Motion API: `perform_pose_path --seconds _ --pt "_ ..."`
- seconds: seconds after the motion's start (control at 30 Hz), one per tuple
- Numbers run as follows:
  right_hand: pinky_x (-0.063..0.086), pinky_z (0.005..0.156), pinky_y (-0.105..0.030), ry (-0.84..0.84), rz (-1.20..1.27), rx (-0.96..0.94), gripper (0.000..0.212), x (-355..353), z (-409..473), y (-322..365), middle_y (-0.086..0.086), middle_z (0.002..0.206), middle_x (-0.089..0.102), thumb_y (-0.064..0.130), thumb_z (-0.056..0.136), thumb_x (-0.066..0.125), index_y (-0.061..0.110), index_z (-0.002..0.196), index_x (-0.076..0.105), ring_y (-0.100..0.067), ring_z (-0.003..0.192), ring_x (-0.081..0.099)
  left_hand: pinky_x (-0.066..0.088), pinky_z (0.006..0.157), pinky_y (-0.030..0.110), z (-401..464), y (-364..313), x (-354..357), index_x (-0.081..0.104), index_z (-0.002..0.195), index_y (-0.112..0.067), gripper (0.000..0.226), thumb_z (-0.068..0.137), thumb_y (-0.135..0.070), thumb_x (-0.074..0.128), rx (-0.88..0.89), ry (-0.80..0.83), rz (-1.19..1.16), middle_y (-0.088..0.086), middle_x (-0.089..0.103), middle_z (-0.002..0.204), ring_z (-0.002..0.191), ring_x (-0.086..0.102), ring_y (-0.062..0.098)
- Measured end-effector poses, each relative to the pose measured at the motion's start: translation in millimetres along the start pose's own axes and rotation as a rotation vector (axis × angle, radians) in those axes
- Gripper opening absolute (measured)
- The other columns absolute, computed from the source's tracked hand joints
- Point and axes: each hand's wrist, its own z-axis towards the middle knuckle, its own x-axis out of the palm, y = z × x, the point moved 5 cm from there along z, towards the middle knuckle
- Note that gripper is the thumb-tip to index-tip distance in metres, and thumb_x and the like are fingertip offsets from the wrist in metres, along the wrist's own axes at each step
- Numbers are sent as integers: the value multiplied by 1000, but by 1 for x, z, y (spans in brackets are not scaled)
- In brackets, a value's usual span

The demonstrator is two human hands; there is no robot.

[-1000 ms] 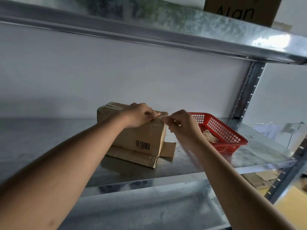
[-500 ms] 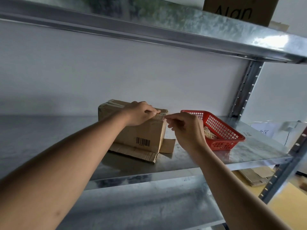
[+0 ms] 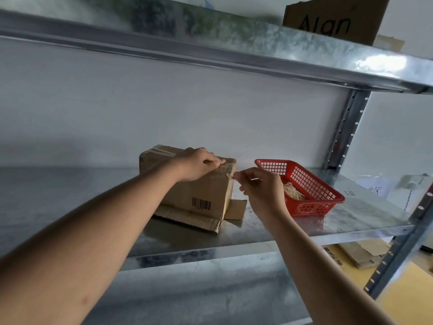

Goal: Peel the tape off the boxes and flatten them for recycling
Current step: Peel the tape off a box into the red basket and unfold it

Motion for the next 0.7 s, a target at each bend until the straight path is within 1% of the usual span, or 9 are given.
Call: perform_pose_path --seconds 0.03,0.13,0.2,0.23,0.27,0.33,0.4,0.57,0.7 --pt "63 74 -43 -10 5 -6 2 1 -1 1 13 74 76 28 87 81 27 89 80 -6 66 73 32 118 43 0 0 0 58 143 -40 39 109 -46 42 1 -2 -3 -2 47 154 147 37 23" --pt "63 79 -33 -33 5 -48 20 2 -2 5 8 81 79 16 87 82 21 106 81 -4 69 74 34 117 43 -1 0 -1 59 142 -41 39 108 -48 41 3 -4 2 -3 48 153 146 39 22" --pt "56 82 -13 -34 -34 -90 22 4 -1 9 4 90 80 12 90 78 19 111 80 -1 74 73 34 117 43 -1 0 -1 59 142 -43 39 108 -49 41 -2 -3 -2 -3 49 151 145 39 21" --pt "49 80 -3 -23 -58 -114 23 6 0 11 4 96 79 13 92 76 20 113 79 2 76 72 33 117 44 -1 0 -1 60 142 -43 39 108 -48 41 -1 -1 -1 -3 49 151 146 39 20" --pt "47 76 -1 0 -74 -131 25 9 0 13 6 101 76 16 92 75 21 116 78 4 76 70 33 118 44 -1 0 -1 60 141 -42 39 108 -48 40 2 1 6 -3 49 151 146 39 20" --pt "55 73 -12 59 -101 -156 33 16 1 17 6 107 69 19 88 79 24 120 77 1 78 71 33 116 42 0 0 -1 61 141 -40 39 108 -47 41 11 0 19 -2 50 150 146 39 19" --pt "59 75 -21 75 -160 -207 37 19 2 20 2 107 66 14 85 82 25 121 77 -6 77 71 34 115 40 0 0 -1 61 141 -39 39 109 -45 41 18 2 18 -2 51 149 146 40 19" --pt "49 75 -16 30 -274 -298 34 16 5 22 -1 104 74 2 91 72 26 114 80 -14 88 69 34 113 38 -1 1 -1 60 142 -39 40 109 -46 38 28 18 19 -2 51 149 145 40 18" --pt "48 72 -17 32 -251 -288 33 16 4 22 0 91 73 0 94 66 26 106 82 -13 81 66 32 104 33 1 2 0 60 142 -41 39 108 -46 40 24 -11 2 -5 49 153 145 40 17"
